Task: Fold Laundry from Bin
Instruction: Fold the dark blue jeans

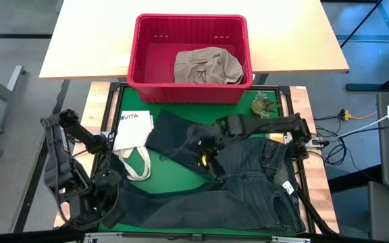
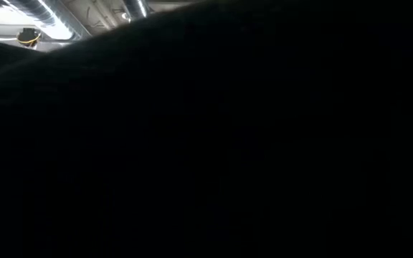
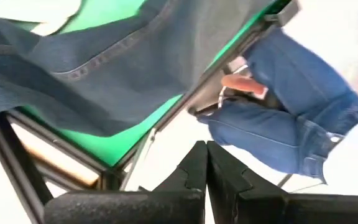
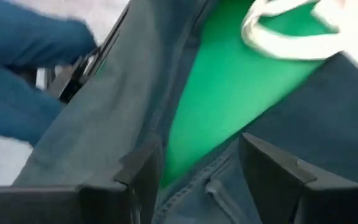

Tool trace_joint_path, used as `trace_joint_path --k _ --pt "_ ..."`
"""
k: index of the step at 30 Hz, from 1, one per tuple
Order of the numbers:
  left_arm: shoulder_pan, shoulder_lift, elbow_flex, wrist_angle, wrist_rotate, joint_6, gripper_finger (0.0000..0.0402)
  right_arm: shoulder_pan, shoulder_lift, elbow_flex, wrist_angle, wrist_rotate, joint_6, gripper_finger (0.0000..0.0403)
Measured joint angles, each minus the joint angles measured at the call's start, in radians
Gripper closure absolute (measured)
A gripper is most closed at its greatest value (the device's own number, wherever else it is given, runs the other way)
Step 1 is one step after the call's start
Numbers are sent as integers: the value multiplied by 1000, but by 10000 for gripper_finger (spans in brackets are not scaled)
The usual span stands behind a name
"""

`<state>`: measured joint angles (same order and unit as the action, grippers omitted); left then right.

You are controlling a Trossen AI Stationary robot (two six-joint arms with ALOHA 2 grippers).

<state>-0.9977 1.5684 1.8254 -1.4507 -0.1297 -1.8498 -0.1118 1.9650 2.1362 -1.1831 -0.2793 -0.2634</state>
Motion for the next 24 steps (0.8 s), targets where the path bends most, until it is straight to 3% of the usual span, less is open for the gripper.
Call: trace_joint_path --k 9,16,24 --pt "16 1 -106 14 -259 76 401 147 0 -246 90 0 54 192" --pt "113 2 -256 158 -245 217 367 255 0 -253 86 5 64 192" --pt "239 2 -421 386 -72 459 281 333 0 -253 65 154 137 192"
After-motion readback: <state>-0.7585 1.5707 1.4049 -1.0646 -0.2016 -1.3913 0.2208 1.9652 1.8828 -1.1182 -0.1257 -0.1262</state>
